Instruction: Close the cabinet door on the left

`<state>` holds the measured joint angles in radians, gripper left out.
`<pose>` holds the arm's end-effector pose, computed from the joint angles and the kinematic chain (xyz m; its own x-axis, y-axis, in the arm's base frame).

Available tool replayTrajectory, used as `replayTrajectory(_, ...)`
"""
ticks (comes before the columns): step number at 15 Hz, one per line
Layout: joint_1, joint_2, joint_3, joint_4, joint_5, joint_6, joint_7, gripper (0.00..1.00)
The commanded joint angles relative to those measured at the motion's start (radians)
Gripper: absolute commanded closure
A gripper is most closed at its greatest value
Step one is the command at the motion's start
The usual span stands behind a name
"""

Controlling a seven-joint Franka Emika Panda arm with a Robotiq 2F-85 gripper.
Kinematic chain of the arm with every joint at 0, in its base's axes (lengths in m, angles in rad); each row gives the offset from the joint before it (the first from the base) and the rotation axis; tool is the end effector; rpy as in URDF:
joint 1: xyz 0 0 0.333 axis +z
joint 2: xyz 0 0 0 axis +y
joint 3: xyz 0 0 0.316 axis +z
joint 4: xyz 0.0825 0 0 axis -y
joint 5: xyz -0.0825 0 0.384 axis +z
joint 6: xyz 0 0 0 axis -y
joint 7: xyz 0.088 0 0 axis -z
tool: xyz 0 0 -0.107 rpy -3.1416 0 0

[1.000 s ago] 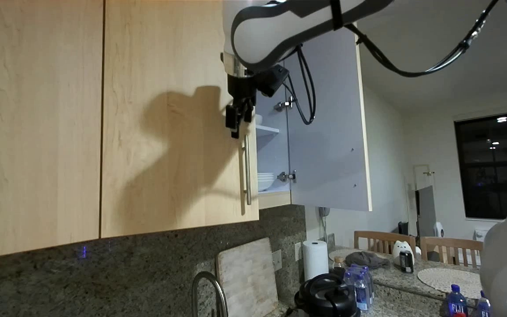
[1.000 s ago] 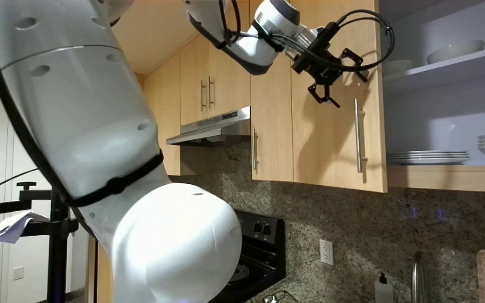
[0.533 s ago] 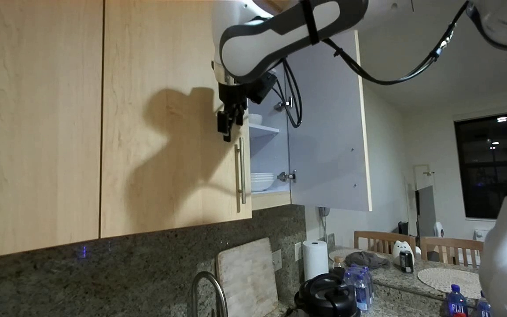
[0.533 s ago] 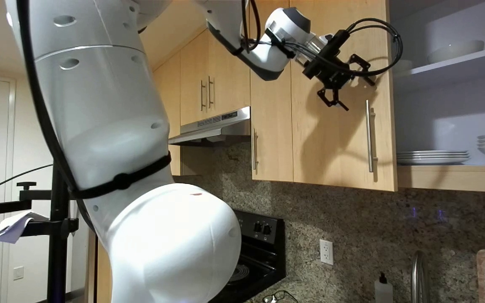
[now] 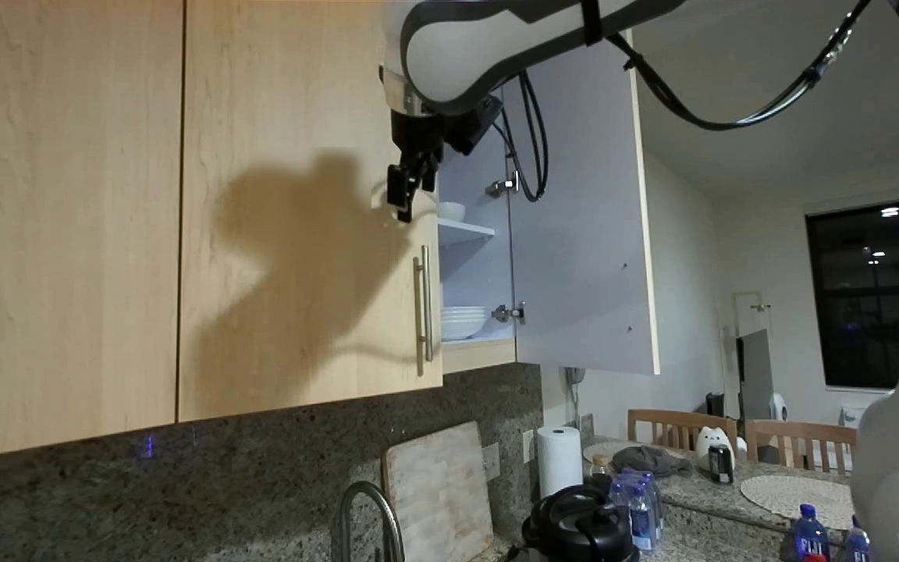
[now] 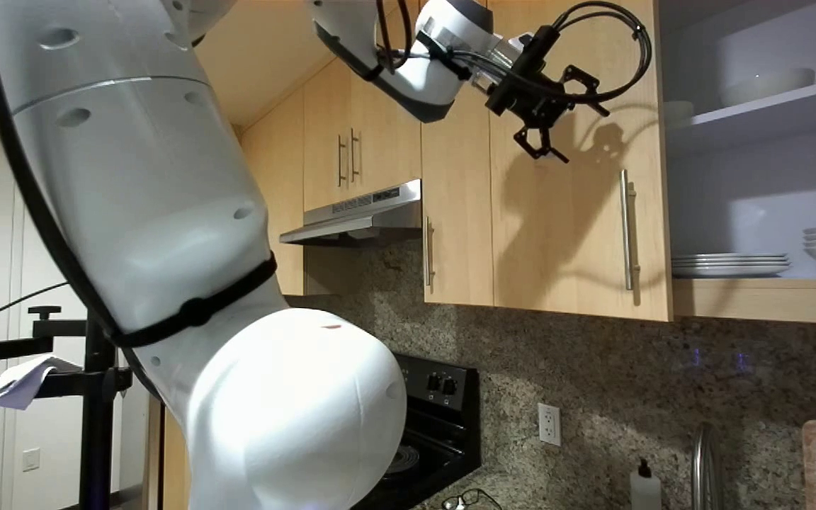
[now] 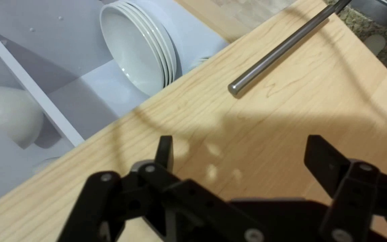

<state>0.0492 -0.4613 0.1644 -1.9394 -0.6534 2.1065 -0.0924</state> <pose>0.4345 0.0879 0.7438 0.7263 0.5647 0.3919 0.1618 -0.6946 0.7010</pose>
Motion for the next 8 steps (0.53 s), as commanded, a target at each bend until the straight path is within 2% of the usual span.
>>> replayTrajectory(1, 0.037, -0.094, -0.006, -0.113, 0.068, -0.071, -0.003, 0.0)
replayTrajectory(5, 0.086, -0.164, -0.007, -0.246, 0.19, -0.131, -0.007, 0.0)
replayTrajectory(8, 0.116, -0.221, -0.006, -0.354, 0.275, -0.127, 0.021, 0.0)
